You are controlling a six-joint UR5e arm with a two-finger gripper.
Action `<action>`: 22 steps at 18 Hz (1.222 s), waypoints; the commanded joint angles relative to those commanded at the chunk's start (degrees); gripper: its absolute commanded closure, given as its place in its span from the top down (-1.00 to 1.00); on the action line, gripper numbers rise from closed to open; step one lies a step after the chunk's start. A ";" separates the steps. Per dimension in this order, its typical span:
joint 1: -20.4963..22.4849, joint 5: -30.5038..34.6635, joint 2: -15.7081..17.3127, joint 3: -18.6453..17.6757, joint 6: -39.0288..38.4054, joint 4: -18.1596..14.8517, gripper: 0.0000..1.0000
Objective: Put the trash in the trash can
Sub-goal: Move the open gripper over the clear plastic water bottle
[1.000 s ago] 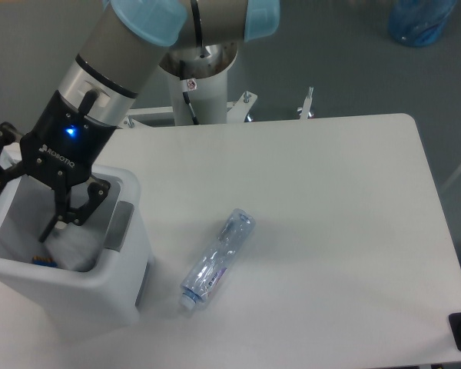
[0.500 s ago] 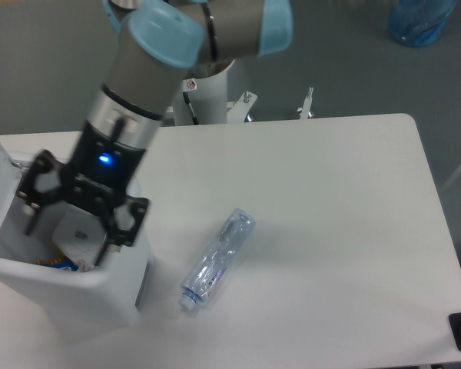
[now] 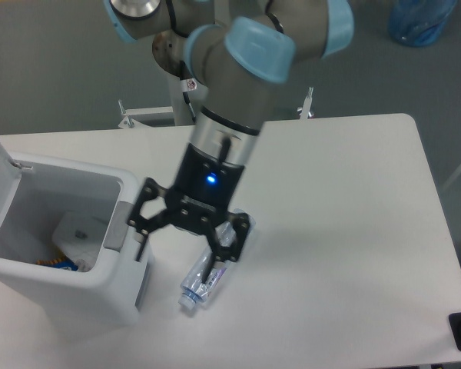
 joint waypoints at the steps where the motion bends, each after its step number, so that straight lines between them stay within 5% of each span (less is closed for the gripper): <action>1: 0.35 0.00 -0.44 0.00 0.53 0.09 0.90; 10: 0.97 0.44 -1.23 -6.05 13.53 -0.17 0.91; 15: 0.88 8.24 -1.94 -9.92 21.26 -0.18 1.00; 22: 0.62 12.92 -4.13 -10.98 22.51 0.09 1.00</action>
